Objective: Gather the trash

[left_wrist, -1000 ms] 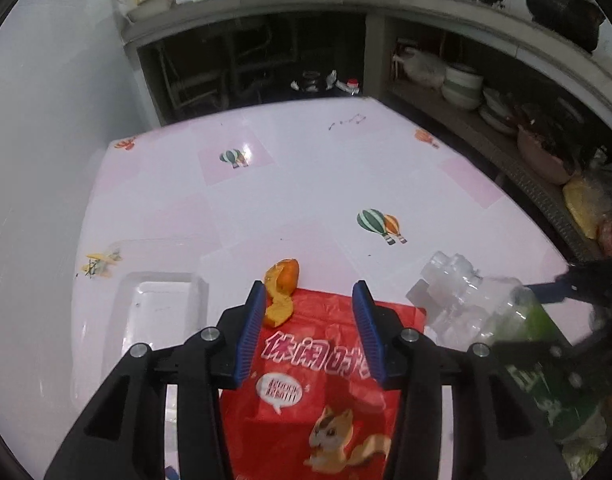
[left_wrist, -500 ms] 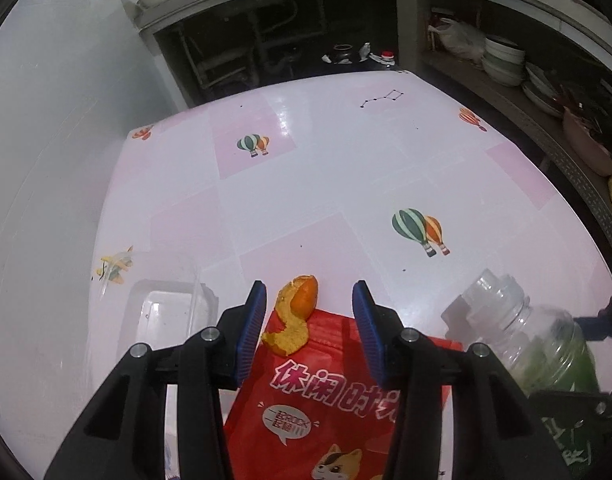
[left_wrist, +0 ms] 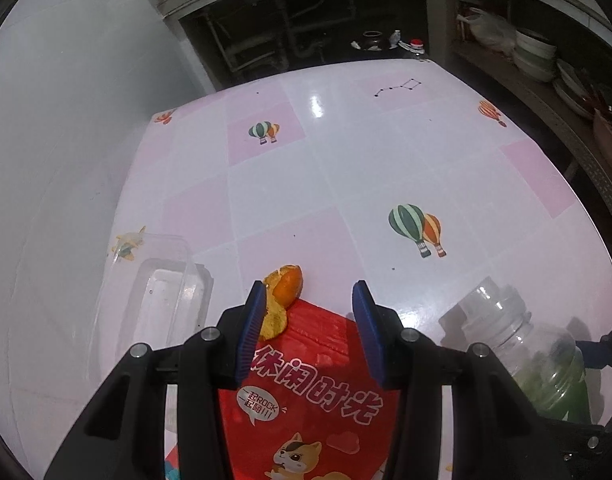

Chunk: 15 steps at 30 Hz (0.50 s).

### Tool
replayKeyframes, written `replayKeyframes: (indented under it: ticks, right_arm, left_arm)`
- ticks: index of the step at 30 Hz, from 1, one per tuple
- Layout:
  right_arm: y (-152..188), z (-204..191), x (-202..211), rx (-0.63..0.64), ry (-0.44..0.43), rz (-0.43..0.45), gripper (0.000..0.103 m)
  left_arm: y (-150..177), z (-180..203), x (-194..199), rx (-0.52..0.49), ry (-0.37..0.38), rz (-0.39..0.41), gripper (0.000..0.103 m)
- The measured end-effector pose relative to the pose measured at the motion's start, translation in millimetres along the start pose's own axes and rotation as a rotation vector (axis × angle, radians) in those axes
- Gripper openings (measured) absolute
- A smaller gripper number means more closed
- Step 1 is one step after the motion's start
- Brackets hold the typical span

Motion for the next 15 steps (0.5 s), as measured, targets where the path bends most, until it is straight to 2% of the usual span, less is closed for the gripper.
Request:
replayKeyframes:
  ticks: [5, 15]
  right_arm:
    - [-2.8, 5.0, 0.9, -0.008, -0.009, -0.002, 0.067]
    - [-1.2, 7.8, 1.5, -0.012, -0.025, -0.006, 0.067]
  left_arm:
    - [-5.4, -2.0, 2.4, 0.027, -0.028, 0.011, 0.043]
    - [-10.0, 2.0, -1.0, 0.040, -0.026, 0.008, 0.043]
Point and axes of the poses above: each gripper's, at about its wrist camera, not at the fingertips, and x roughly against the way its jaws point, z to its right, y to its underside, the point moved 4 cm from there along -x, roughly the way its jaws point, and after that the axes turned 2 degrees about -x, right-handed, at the moved point
